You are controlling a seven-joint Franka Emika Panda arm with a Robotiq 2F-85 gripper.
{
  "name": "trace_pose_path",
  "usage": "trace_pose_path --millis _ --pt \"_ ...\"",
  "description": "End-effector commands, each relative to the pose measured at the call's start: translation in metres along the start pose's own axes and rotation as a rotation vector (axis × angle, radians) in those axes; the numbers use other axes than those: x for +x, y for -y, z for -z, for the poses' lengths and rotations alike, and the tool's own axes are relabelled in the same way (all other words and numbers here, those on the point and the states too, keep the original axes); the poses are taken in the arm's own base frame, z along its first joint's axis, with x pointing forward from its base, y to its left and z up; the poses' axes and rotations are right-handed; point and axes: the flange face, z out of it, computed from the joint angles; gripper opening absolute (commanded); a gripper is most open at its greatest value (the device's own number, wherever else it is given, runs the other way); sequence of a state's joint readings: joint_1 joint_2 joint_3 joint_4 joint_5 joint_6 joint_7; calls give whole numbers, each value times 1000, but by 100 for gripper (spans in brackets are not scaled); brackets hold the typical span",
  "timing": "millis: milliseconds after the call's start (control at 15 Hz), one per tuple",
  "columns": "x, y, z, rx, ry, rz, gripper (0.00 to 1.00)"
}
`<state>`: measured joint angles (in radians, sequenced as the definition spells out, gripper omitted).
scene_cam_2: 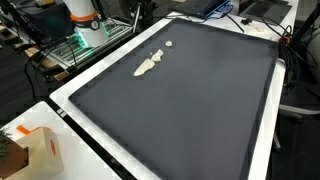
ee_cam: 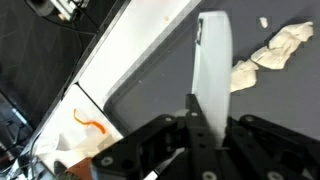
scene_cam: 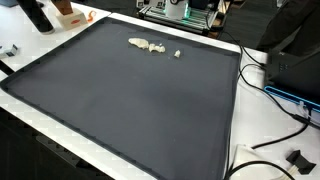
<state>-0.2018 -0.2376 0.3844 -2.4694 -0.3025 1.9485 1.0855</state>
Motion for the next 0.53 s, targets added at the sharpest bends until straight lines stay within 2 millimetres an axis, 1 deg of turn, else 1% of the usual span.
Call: trace_pose_path --millis 0,267,467 --pt "11 19 -9 -200 -42 38 1" --pt "21 37 -30 -379 -104 146 1" --pt "29 53 -50 -444 -139 198 1"
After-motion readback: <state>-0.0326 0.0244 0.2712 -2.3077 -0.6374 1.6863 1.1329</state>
